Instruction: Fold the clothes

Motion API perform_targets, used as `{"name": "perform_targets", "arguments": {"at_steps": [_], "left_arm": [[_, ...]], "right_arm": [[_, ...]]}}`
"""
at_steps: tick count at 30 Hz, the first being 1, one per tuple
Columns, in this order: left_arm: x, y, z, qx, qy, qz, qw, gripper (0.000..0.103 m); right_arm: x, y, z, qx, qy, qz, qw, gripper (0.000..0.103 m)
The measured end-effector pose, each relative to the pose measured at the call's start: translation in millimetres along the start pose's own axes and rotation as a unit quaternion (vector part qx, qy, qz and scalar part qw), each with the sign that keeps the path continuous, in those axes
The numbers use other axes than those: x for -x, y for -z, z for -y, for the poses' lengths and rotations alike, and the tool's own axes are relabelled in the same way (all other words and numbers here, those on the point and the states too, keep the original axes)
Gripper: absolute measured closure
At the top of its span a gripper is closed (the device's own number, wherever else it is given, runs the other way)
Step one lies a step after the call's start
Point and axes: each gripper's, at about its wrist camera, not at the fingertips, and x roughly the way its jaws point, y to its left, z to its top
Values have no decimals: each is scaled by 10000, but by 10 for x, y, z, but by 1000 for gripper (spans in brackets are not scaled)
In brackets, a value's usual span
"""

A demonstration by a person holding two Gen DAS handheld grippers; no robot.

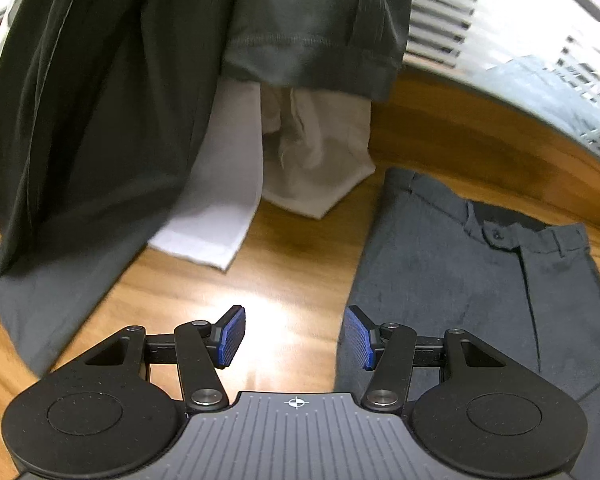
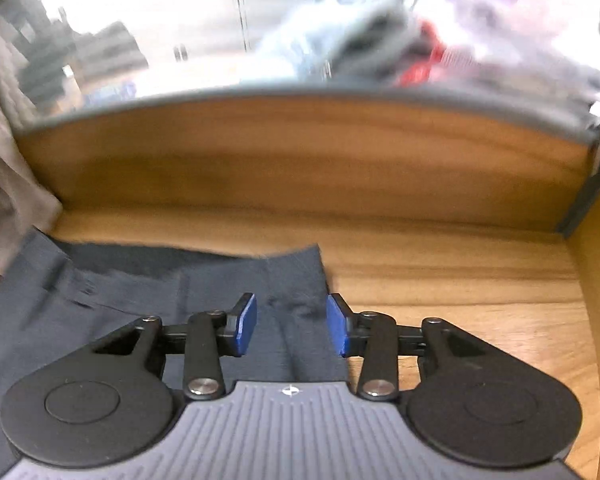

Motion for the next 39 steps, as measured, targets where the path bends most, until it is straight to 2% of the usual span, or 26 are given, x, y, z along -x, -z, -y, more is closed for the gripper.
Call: {"name": "perform_targets", "arguments": {"at_steps": [6,10,15,17,21,25,29,33,39], "left_arm": [[42,-263,-172,-476,561,95,9972,45],[15,-449,-279,-888,1066,66,9903,45],[-97,-594,-348,-1623,1805,-104,9700,45],[-172,-620,-366,-1906,2000,-131,9610,45],[-357,-656,-391,-2212,2259,-215,9485,45],[-531,-685,-395,-2243,2431,-392,9429,45],[-683,-699,-382,-2295,2538,-528,9381,45],[-817,-704,-337,-2332,2530,-597,9371,45],[-997,-763,-213,-2243,2570,-739,9371,45]], "right_arm": [[827,168,-360,-135,-58,624,9979,46],[1373,469,-725,-294,51,876,9957,43],[1875,1082,-1400,-635,524,966,9919,43],[2028,1371,-1714,-871,738,969,9887,43],[2223,1925,-2348,-1275,1070,936,9816,43],[2236,2410,-3000,-1589,1338,749,9753,43],[2087,2751,-3615,-1749,1535,569,9709,43],[1827,2939,-4196,-1646,1593,343,9728,44],[1466,3042,-4814,-1393,1536,111,9782,44]]}}
